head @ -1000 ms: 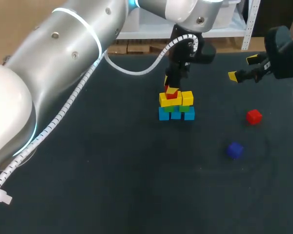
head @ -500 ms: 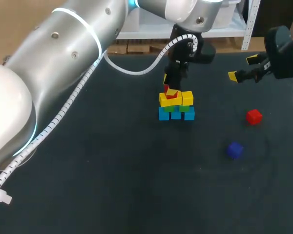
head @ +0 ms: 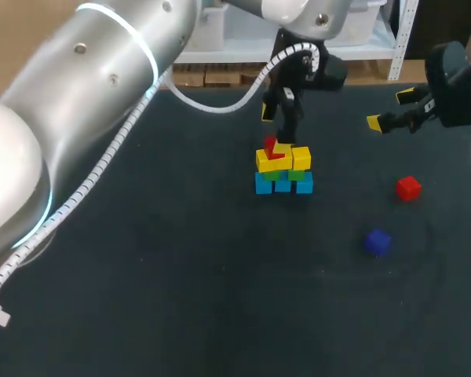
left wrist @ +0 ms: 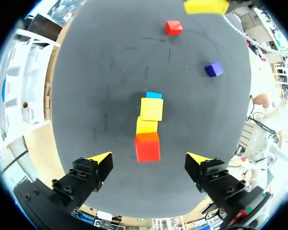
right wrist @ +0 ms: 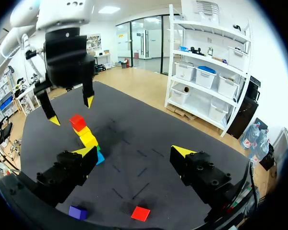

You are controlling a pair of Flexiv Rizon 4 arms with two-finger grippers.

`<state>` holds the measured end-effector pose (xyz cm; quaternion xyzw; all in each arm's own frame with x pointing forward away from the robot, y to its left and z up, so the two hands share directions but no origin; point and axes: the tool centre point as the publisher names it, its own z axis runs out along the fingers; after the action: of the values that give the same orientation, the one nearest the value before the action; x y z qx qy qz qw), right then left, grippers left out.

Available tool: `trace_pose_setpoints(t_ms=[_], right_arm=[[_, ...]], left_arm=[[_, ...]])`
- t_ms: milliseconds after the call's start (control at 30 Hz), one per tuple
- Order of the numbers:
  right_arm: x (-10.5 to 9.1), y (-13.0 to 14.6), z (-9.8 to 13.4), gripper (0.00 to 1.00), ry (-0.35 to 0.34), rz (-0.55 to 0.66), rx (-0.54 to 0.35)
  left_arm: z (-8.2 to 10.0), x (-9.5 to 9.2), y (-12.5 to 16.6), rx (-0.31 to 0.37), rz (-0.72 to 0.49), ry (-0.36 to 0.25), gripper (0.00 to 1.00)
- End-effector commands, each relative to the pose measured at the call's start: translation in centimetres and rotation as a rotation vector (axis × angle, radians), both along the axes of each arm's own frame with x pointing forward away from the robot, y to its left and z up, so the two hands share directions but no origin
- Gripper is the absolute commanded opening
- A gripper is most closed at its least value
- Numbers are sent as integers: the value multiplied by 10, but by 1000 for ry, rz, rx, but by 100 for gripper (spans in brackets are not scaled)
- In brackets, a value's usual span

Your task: Place the blue cubes, place green cubes on the blue cubes, place the yellow cubes on the green cubes, then place the red cubes on the yellow cubes, and place purple cube on the red cubes.

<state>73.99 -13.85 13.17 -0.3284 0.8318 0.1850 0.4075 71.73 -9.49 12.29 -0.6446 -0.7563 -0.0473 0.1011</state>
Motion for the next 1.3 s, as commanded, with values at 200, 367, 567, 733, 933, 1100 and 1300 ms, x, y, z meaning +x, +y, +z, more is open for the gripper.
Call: trace_pose_setpoints(t_ms=[200,367,567,733,933,1100,1300], right_arm=[[0,-1,-1,100,-1,5,5],[0,-1,-1,100,-1,5,5],[0,-1,-1,100,-1,5,5],[0,-1,-1,100,-1,5,5],[0,-1,-1,100,-1,5,5],[0,-1,-1,100,-1,5,5],[0,-1,-1,100,-1,5,5]], left_arm=[[30,-16,30,-101,87,-99,100],[46,-17,55,-198,242,-269,100],[60,-37,85,-270,430,-414,100],[67,-54,100,-336,520,-476,100],[78,-65,113,-443,615,-555,100],[75,-67,128,-491,680,-595,100],[65,-70,144,-557,769,-652,100]])
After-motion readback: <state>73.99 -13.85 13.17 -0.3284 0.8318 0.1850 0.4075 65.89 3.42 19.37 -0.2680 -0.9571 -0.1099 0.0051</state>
